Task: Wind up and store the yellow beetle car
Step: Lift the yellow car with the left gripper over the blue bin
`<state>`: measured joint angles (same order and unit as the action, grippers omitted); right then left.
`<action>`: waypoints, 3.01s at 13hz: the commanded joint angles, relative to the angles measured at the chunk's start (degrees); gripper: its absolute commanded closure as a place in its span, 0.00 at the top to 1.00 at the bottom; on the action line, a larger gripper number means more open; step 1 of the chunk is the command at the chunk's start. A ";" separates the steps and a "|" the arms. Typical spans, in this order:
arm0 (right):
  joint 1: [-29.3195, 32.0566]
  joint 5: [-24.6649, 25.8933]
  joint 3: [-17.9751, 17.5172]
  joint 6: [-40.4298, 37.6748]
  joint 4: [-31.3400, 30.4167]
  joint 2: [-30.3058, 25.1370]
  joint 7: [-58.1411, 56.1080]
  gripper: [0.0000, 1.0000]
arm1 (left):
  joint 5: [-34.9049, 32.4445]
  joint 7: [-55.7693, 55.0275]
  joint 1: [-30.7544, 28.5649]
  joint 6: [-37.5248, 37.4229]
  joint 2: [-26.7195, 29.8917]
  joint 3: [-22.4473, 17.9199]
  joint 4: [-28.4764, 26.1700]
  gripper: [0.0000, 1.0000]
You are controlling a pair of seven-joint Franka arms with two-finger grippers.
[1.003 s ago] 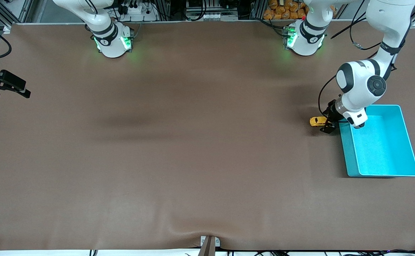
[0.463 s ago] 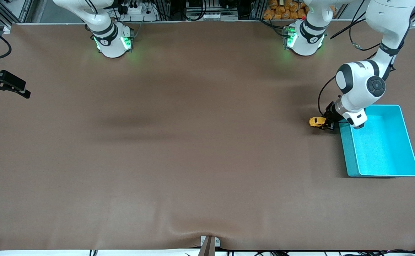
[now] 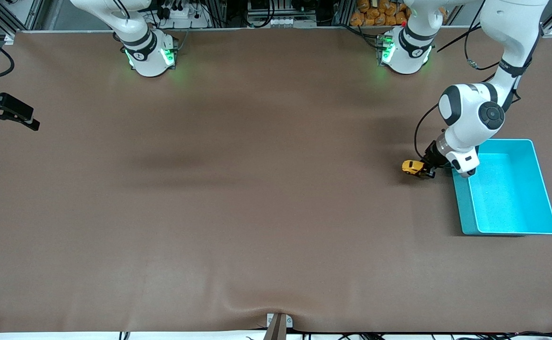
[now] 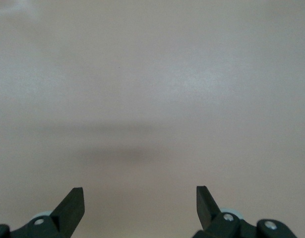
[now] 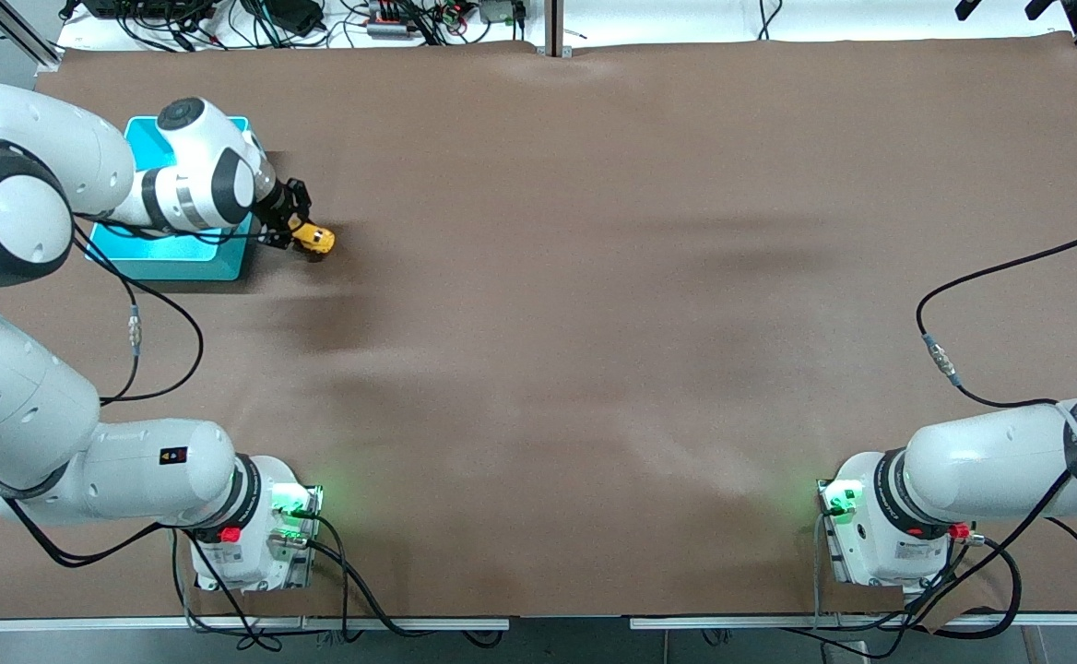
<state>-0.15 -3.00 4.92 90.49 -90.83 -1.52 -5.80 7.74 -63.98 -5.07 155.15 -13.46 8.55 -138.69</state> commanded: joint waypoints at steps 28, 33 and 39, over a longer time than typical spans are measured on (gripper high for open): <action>-0.82 1.42 -0.08 -0.40 2.42 2.32 4.21 1.00 | -10.46 75.56 -20.15 -28.42 -11.67 -0.90 33.75 0.00; -0.73 1.33 -0.08 -0.57 2.50 2.31 4.04 1.00 | -22.50 76.02 -21.21 -24.19 -15.27 -0.81 33.83 0.00; -0.73 0.98 -0.08 -1.01 2.77 2.23 3.86 1.00 | -22.77 75.93 -20.95 -21.30 -18.87 -0.81 33.75 0.00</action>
<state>-0.39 -2.57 4.71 90.53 -89.46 0.37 -2.75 -13.51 11.82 -25.90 131.71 -31.08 7.45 -105.49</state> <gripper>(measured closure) 0.000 0.542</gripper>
